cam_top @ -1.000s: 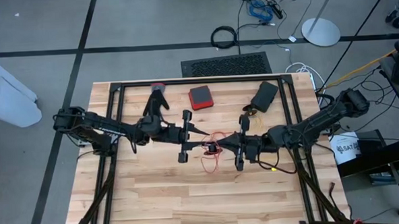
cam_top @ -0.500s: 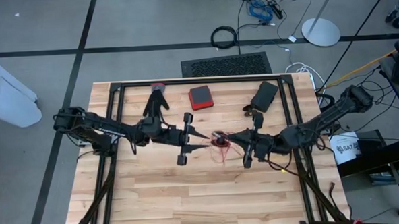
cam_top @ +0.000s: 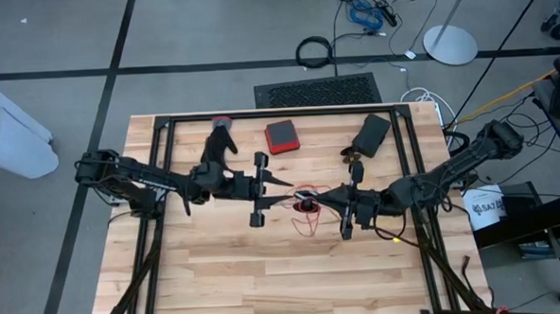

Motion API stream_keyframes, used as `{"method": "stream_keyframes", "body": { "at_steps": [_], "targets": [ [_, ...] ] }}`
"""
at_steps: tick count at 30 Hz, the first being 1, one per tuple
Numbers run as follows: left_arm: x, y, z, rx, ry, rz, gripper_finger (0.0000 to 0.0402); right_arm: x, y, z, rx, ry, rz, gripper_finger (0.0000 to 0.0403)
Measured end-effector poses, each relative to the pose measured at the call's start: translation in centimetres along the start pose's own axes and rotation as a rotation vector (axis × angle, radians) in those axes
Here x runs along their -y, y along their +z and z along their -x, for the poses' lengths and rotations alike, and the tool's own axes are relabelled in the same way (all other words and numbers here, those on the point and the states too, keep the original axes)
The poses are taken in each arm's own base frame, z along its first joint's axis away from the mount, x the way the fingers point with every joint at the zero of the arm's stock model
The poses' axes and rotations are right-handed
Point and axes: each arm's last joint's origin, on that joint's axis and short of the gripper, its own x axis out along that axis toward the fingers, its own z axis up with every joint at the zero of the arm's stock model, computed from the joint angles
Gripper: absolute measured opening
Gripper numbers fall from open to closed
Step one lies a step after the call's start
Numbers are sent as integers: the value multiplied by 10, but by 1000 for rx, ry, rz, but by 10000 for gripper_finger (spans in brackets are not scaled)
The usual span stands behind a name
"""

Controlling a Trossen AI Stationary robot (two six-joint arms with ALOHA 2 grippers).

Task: Coil cords
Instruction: Uncoil the red wire from the spool

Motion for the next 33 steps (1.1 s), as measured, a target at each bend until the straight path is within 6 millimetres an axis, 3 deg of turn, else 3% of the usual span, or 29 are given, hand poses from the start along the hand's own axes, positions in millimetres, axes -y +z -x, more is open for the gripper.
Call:
{"method": "stream_keyframes", "body": {
  "at_steps": [13, 33],
  "targets": [
    [2, -2, 0, -13, -44, 8, 125, 3, 0, -2, 35, 5, -17, 0],
    [1, -4, 0, -41, -36, 11, 125, 7, -16, -21, 71, 19, -53, 0]
  ]
}}
